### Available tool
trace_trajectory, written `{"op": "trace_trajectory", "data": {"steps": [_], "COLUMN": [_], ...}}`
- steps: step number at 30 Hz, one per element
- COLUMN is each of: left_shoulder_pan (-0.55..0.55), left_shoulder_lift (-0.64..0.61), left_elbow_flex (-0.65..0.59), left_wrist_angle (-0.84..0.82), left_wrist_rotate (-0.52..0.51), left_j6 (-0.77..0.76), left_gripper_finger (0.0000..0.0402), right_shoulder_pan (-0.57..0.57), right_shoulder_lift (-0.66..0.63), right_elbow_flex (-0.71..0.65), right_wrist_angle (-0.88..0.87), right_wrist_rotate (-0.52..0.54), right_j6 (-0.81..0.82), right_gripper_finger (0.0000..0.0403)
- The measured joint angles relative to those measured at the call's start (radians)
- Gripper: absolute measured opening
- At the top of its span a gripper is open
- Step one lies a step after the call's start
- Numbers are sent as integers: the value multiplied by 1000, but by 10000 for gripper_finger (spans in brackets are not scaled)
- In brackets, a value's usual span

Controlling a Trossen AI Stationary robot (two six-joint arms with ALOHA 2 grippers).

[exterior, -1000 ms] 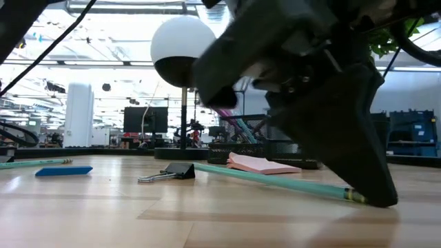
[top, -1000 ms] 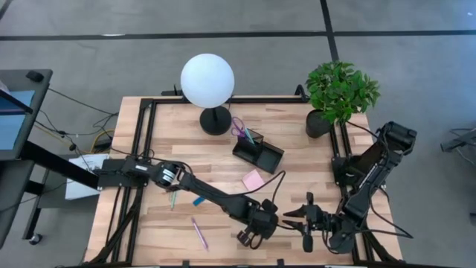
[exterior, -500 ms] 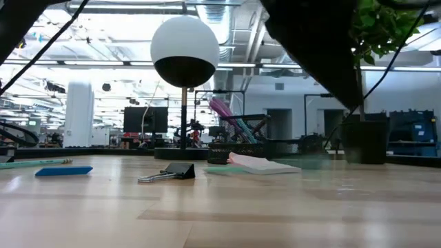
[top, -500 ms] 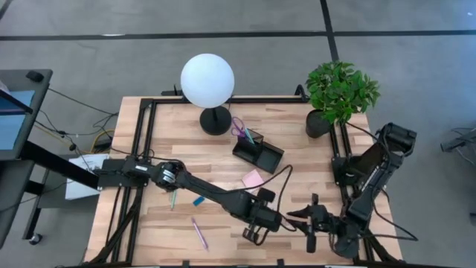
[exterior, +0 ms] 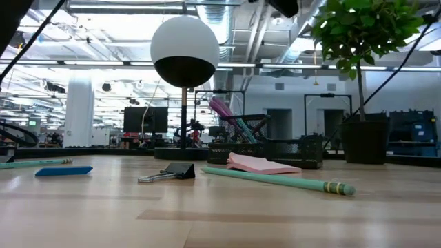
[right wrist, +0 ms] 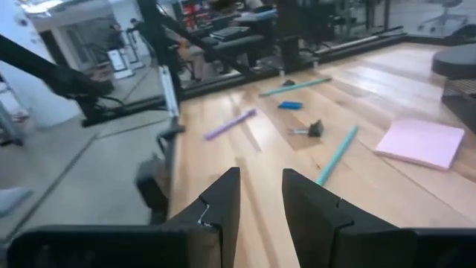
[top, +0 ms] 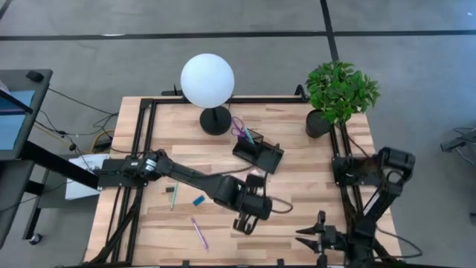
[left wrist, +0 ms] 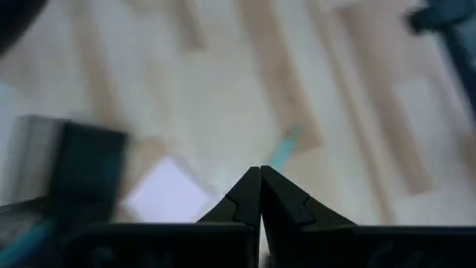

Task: Pick and place office supplies into organizer
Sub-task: Put the right blue pencil into the desk organizer

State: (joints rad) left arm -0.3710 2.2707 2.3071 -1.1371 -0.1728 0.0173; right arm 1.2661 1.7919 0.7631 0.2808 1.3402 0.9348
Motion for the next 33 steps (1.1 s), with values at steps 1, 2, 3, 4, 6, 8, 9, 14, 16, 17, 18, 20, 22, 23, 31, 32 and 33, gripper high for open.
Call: {"op": "trace_trajectory", "data": {"steps": [1,2,3,4,6,8,9,14,16,17,18,20,22,23,31,32,33], "left_shoulder_pan": [-9,-17,-24,-30,-39,-43,-43,-43,-42,-42,-43,-41,-37,-36,-59,-69,-82], "left_shoulder_lift": [4,5,5,5,9,10,9,-1,-34,-53,-75,-132,-207,-248,-625,-674,-725], "left_elbow_flex": [-26,-70,-121,-179,-272,-339,-369,-408,-408,-408,-408,-408,-408,-411,-514,-542,-573], "left_wrist_angle": [38,89,150,225,330,339,341,289,240,219,198,90,-32,-80,-135,-125,-109], "left_wrist_rotate": [16,26,37,39,37,31,22,-115,-185,-230,-288,-397,-467,-497,-544,-552,-564], "left_j6": [15,36,68,104,156,159,145,-8,-35,-58,-101,-210,-298,-337,-436,-447,-459], "left_gripper_finger": [0,0,0,0,2,7,11,19,18,16,14,7,3,2,4,4,4], "right_shoulder_pan": [-11,-23,-37,-50,-80,-118,-140,-268,-325,-350,-373,-421,-453,-465,-485,-480,-475], "right_shoulder_lift": [23,40,57,73,95,111,119,161,179,181,181,178,173,173,173,173,173], "right_elbow_flex": [0,0,0,0,0,0,0,30,53,61,75,115,152,177,304,316,326], "right_wrist_angle": [12,27,49,70,111,182,207,228,229,221,212,175,101,62,-219,-244,-268], "right_wrist_rotate": [-3,-3,-3,-3,6,21,18,-99,-165,-197,-229,-315,-374,-400,-413,-413,-414], "right_j6": [0,0,0,1,1,0,0,-100,-102,-98,-98,-110,-137,-145,-117,-98,-78], "right_gripper_finger": [95,95,95,95,95,95,95,95,95,95,95,95,94,93,91,91,91]}}
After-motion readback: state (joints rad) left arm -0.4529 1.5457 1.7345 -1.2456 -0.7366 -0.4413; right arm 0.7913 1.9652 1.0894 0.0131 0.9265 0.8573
